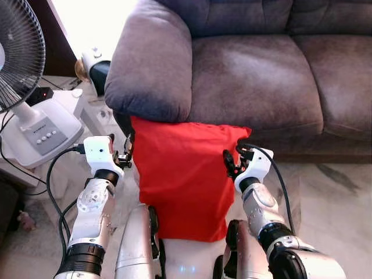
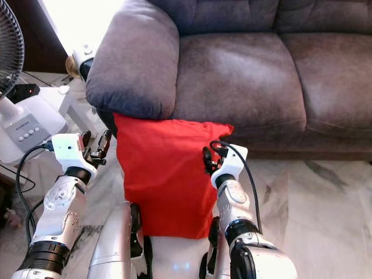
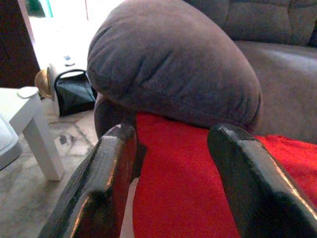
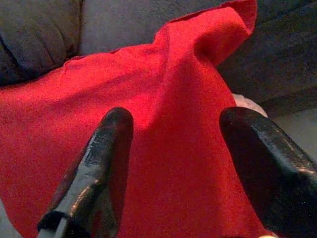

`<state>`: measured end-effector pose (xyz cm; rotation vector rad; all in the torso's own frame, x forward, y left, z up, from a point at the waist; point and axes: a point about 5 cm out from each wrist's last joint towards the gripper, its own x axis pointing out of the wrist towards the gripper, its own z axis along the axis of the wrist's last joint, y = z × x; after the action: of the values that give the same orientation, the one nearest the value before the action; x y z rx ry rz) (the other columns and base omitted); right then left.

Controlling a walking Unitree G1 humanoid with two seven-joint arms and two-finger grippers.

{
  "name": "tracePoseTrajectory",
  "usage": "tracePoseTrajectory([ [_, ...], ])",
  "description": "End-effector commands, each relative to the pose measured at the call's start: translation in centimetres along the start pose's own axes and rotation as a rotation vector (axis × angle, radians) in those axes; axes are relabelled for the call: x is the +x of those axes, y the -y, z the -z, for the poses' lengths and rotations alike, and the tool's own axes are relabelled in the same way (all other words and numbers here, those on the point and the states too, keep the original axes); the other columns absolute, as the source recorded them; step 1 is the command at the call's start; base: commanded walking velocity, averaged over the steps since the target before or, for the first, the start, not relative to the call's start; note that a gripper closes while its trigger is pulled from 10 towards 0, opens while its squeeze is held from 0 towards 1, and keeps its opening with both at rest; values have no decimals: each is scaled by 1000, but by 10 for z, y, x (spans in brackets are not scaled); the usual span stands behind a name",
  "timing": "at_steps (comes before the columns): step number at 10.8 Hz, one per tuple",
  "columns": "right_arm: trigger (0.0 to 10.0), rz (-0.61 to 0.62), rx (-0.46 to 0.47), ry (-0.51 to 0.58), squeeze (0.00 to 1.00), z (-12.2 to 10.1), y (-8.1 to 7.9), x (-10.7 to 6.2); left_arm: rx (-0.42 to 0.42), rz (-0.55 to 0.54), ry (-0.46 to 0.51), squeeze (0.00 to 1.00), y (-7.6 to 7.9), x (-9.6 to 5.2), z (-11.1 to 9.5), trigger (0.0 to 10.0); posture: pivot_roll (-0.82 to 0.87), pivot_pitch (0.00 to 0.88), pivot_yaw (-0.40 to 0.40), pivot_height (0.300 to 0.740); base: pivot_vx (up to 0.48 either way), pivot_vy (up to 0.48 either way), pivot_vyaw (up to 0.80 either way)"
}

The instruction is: Move the pillow to the sofa from floor

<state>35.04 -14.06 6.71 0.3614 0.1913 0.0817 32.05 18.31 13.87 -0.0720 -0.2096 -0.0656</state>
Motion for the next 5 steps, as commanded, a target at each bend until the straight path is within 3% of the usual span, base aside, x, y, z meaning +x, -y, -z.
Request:
tracePoseTrajectory([
  [1,10000,-4,20,-2,1000,0,-1,1,20,-3,-3,0,-2,-5,-1,10000,222,275,32,572,0,0,0],
  [5,10000,-12,15,-4,1000,-14,-10,10,25,-1,11,0,-3,-10,-8,10000,241,227,21,572,0,0,0],
])
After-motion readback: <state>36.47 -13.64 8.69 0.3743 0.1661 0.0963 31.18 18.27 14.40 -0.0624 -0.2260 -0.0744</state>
